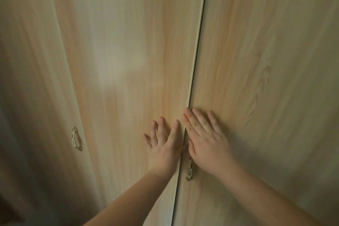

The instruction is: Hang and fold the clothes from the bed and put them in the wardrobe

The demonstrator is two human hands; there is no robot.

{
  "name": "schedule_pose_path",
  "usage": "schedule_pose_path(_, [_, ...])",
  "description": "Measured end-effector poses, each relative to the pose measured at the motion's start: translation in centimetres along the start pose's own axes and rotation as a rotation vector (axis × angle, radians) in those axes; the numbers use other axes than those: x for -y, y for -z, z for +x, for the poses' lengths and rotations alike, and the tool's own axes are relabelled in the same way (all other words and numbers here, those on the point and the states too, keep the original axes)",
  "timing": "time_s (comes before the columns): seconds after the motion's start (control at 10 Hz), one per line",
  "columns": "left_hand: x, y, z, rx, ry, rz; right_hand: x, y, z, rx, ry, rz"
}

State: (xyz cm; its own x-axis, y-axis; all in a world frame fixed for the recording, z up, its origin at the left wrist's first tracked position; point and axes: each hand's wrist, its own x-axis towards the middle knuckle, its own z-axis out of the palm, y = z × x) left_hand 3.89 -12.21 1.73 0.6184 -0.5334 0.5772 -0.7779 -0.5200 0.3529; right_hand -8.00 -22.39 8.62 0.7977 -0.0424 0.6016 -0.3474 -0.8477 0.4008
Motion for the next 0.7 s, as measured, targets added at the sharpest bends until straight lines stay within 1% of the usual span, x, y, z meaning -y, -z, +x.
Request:
schedule_pose_path(0.1, [0.1,-0.4,0.3,-0.002,0.003,0.001,0.3,-0.8,0.2,0.004,-0.021,-0.017])
schedule_pose_path(0.2, [0.3,-1.0,0.7,0.043,0.013,0.005,0.8,-1.2,0.4,0.002,-0.06,-0.029])
schedule_pose_path(0.3, [0.5,-1.4,0.8,0.071,0.015,0.005,1.5,-1.2,0.6,0.055,-0.11,-0.033])
schedule_pose_path(0.4, [0.8,-0.8,0.9,0.126,0.003,0.006,2.3,-0.2,0.8,0.159,-0.159,-0.053])
schedule_pose_path(0.5, [1.1,1.1,0.8,0.246,-0.017,0.0,3.7,1.8,1.1,0.238,-0.245,-0.038])
schedule_pose_path(0.6, [1.4,5.3,0.8,0.399,-0.117,-0.084,5.8,4.8,1.3,0.394,-0.362,0.097])
schedule_pose_path(0.7, [4.0,9.2,-0.6,0.503,-0.245,-0.056,10.2,6.8,-1.8,0.453,-0.448,0.23])
